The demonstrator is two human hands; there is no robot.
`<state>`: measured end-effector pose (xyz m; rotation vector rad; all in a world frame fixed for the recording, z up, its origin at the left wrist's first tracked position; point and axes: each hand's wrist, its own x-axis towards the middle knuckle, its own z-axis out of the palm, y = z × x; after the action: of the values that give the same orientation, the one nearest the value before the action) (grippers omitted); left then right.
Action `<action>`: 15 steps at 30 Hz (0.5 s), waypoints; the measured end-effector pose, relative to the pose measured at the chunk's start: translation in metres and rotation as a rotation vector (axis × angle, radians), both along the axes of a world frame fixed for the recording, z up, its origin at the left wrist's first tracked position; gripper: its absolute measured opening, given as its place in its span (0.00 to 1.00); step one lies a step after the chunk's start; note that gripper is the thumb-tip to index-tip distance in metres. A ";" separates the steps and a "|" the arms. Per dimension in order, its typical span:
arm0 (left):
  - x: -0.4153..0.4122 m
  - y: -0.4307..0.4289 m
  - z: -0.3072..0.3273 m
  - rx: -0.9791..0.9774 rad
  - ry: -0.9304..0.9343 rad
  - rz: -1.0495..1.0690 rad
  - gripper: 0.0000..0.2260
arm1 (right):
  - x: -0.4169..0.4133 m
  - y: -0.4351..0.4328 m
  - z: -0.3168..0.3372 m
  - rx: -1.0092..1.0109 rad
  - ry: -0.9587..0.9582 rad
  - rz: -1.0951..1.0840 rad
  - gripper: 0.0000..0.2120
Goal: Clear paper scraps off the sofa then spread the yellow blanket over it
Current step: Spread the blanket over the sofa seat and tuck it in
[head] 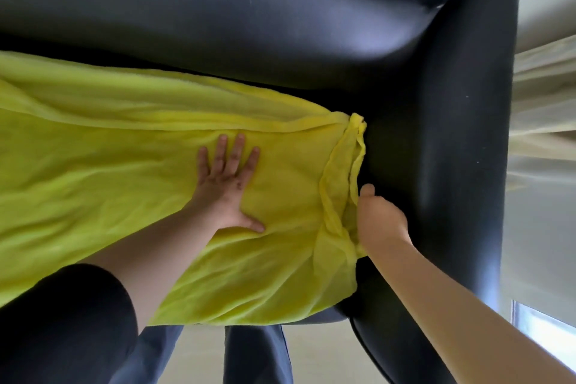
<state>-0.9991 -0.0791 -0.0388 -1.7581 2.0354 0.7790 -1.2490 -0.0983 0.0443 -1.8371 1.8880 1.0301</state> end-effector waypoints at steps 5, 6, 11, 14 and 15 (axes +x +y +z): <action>-0.005 0.000 0.001 -0.003 -0.019 0.016 0.60 | -0.007 0.049 -0.016 0.034 -0.349 -0.546 0.12; -0.005 0.000 0.001 -0.002 -0.026 0.021 0.60 | -0.009 0.060 -0.020 0.028 -0.391 -0.629 0.13; -0.017 0.001 0.007 -0.080 0.020 -0.019 0.60 | -0.007 0.104 -0.026 -0.124 -0.513 -0.808 0.12; -0.023 0.005 0.007 -0.104 0.096 -0.146 0.54 | -0.004 0.134 -0.018 -0.151 -0.527 -0.819 0.16; -0.023 0.005 0.006 -0.091 0.090 -0.165 0.53 | -0.003 0.145 -0.015 -0.151 -0.547 -0.807 0.16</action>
<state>-1.0223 -0.0742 -0.0329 -1.6021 2.2744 0.7379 -1.2520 0.0469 0.0294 -1.0493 2.0570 0.1011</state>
